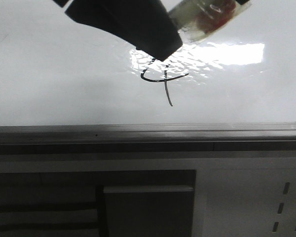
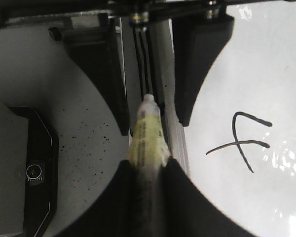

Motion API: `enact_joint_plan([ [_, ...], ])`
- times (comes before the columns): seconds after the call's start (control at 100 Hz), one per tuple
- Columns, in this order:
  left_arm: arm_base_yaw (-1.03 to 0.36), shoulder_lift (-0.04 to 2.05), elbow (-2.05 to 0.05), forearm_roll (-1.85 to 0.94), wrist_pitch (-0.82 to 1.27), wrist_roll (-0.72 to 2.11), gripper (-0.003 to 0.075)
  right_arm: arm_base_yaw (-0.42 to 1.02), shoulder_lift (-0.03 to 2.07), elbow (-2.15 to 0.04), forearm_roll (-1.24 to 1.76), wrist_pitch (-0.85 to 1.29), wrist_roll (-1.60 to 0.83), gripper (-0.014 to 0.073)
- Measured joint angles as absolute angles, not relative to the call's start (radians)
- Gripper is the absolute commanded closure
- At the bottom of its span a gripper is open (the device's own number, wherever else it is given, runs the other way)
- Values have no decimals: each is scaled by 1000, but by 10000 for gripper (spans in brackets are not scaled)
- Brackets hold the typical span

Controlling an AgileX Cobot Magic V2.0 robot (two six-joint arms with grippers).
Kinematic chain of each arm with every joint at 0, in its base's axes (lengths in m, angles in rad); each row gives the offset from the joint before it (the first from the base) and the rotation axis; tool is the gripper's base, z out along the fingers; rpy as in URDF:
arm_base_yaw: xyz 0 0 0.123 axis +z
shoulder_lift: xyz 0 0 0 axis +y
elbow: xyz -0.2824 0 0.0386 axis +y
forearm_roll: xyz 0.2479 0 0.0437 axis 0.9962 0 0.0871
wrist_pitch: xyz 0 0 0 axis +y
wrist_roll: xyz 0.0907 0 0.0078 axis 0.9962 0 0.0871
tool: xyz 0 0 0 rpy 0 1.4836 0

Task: Write number 4 on whiteboard

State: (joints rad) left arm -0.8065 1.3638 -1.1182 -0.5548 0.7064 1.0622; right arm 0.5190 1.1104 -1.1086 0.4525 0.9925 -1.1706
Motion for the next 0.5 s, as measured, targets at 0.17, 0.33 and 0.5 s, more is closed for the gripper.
enact_joint_plan([
  [0.17,-806,1368,-1118,-555,698,1064,447,519,1110,-1109,453,993,-1171,646],
  [0.33,-806,1376,-1120,-556,696,1064,589,519,1110,-1109,450,991,-1171,646],
  [0.5,-806,1380,-1120,-562,700,1066,703,519,1110,-1109,448,979,-1173,646],
])
